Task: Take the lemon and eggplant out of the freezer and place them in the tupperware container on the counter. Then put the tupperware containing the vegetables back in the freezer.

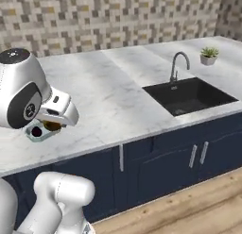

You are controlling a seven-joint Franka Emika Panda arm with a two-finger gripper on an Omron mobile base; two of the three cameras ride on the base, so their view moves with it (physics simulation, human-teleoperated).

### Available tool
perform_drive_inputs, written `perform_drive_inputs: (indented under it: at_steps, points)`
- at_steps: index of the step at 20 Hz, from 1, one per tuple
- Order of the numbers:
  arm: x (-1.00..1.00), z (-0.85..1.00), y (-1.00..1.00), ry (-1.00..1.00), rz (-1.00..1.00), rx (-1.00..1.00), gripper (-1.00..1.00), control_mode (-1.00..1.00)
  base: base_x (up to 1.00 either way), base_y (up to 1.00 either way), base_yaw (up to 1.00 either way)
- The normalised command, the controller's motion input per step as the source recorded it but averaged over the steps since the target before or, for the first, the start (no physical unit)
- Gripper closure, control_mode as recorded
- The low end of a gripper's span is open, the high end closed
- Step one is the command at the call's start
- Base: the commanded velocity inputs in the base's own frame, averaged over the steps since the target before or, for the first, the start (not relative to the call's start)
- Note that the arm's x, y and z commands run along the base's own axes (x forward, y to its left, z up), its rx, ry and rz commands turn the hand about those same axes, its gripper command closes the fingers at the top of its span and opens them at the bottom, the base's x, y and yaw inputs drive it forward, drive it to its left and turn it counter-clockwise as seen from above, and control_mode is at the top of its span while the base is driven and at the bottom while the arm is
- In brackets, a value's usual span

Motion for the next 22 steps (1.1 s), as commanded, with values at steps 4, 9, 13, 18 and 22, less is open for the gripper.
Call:
perform_drive_inputs:
  at_steps: [4,9,13,18,22]
  points:
    - [0.00,0.00,0.00,0.00,0.00,0.00,1.00,1.00,0.28,-0.44,0.78]
    - [0.00,0.00,0.00,0.00,0.00,0.00,1.00,1.00,0.25,-0.53,0.69]
    - [0.00,0.00,0.00,0.00,0.00,0.00,1.00,1.00,0.33,-0.38,0.54]
    - [0.00,0.00,0.00,0.00,0.00,0.00,1.00,1.00,0.44,-0.11,0.43]
    - [0.56,-0.23,0.00,0.01,0.39,0.00,1.00,-1.00,0.00,0.00,0.00]
